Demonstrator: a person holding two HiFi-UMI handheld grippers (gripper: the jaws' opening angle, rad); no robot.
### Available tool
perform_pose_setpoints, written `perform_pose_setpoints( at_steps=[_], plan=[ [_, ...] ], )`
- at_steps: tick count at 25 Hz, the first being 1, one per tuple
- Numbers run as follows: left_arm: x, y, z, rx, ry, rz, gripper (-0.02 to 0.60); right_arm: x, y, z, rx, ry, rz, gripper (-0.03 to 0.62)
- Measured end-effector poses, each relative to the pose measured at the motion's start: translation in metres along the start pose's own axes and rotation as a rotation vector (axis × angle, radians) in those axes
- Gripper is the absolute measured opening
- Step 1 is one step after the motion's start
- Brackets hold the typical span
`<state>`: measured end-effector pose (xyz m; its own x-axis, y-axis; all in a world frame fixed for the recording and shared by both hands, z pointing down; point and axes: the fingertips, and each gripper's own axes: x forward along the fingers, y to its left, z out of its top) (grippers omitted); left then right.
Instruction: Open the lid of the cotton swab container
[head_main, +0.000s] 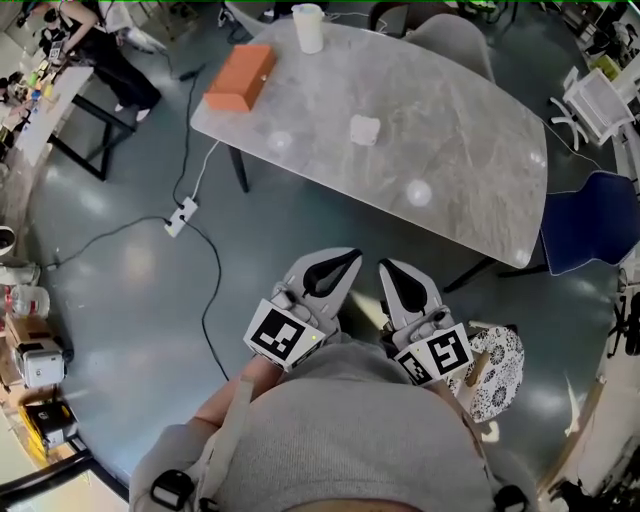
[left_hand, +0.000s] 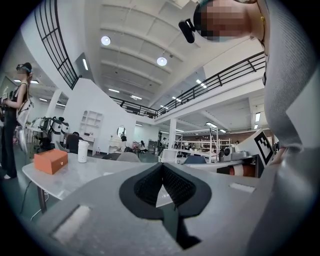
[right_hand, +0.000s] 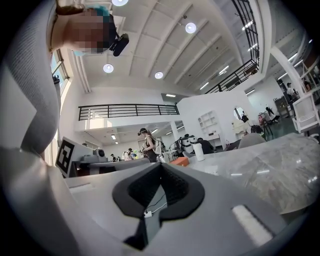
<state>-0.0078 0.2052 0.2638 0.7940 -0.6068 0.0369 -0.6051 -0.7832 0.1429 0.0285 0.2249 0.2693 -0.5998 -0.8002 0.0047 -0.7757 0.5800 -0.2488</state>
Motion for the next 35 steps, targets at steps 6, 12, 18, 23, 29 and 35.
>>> perform_pose_setpoints(
  at_steps=[6,12,18,23,29,35],
  plan=[
    [-0.003,0.007,0.001,0.012,-0.002,0.003,-0.002,0.012,0.002,0.0,0.003,-0.009,0.011,-0.002],
    [0.014,0.024,0.003,0.011,-0.02,-0.019,-0.002,0.027,-0.015,0.008,-0.029,-0.018,-0.006,-0.002],
    [0.048,0.053,0.011,0.008,-0.034,-0.05,-0.002,0.057,-0.045,0.017,-0.044,-0.025,-0.037,-0.002],
    [0.078,0.087,0.019,0.019,-0.021,-0.065,-0.002,0.091,-0.072,0.026,-0.041,-0.031,-0.054,-0.002],
    [0.108,0.126,0.026,0.007,-0.01,-0.083,-0.002,0.129,-0.099,0.033,-0.037,-0.024,-0.076,-0.002],
    [0.129,0.156,0.034,0.005,-0.031,-0.095,-0.002,0.163,-0.114,0.041,-0.037,-0.023,-0.074,-0.002]
  ],
)
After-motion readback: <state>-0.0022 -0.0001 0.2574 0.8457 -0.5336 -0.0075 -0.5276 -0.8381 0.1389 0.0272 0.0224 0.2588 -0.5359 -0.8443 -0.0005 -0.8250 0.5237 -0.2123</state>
